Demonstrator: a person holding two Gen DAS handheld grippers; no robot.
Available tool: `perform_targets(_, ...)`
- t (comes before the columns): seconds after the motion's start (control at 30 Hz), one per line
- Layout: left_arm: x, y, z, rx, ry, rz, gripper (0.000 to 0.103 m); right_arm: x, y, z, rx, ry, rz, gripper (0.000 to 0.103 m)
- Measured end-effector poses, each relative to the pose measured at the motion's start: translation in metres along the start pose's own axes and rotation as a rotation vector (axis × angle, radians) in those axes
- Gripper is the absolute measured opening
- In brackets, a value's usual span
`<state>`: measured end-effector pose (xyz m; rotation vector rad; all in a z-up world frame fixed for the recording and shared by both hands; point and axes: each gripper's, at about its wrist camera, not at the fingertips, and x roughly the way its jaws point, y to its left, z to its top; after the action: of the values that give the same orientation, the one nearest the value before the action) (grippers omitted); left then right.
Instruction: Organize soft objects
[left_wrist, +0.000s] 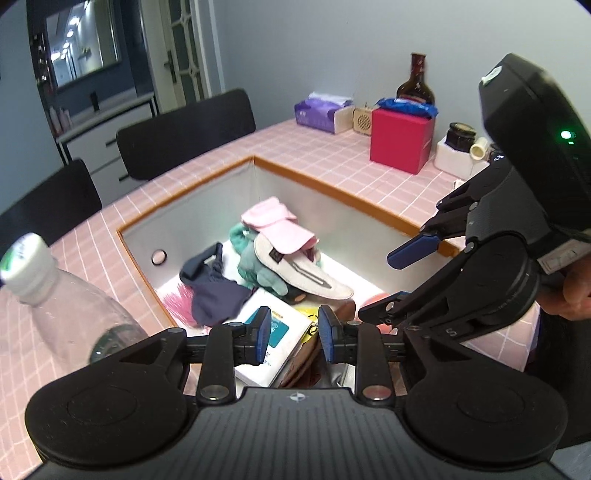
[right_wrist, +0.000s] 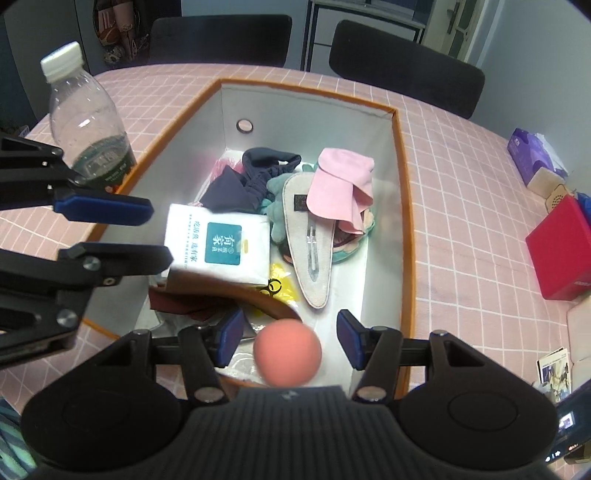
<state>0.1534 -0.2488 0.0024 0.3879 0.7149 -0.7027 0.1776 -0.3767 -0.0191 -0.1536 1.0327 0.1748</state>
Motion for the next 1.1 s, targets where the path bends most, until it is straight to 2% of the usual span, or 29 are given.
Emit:
perform_targets(0.17,-0.026,0.000,-0.004,0.006,-0.058,0.001,0.033,-0.020,0.003,-0.008,0.029,-0.052,-0.003,0.056)
perform_targets(0.4,-0.070,0.008,-0.021,-0.019,-0.177,0.005,0.033,-0.054,0.026,-0.032,0.048,-0.165,-0.002,0.058)
perform_targets(0.63,-0.105,0.022,-0.053,-0.080,-0.304,0.037,0.033,-0.094,0.061,-0.061,0.061,-0.341,-0.001,0.063)
perform_targets(0.73,-0.116,0.028,-0.070,-0.095,-0.346,0.091,0.033,-0.105,0.076,-0.072,0.077,-0.424,-0.016,0.066)
perform_targets(0.83,-0.123,0.034,-0.089,-0.103,-0.382,0.178,0.033,-0.109,0.089,-0.084,0.101,-0.492,-0.048,0.067)
perform_targets(0.93,-0.125,0.040,-0.109,-0.121,-0.398,0.271,0.033,-0.108,0.101,-0.096,0.125,-0.552,-0.059,0.072)
perform_targets(1.1,-0.120,0.047,-0.140,-0.175,-0.419,0.402,0.034,-0.095,0.126,-0.111,0.133,-0.613,-0.106,0.077)
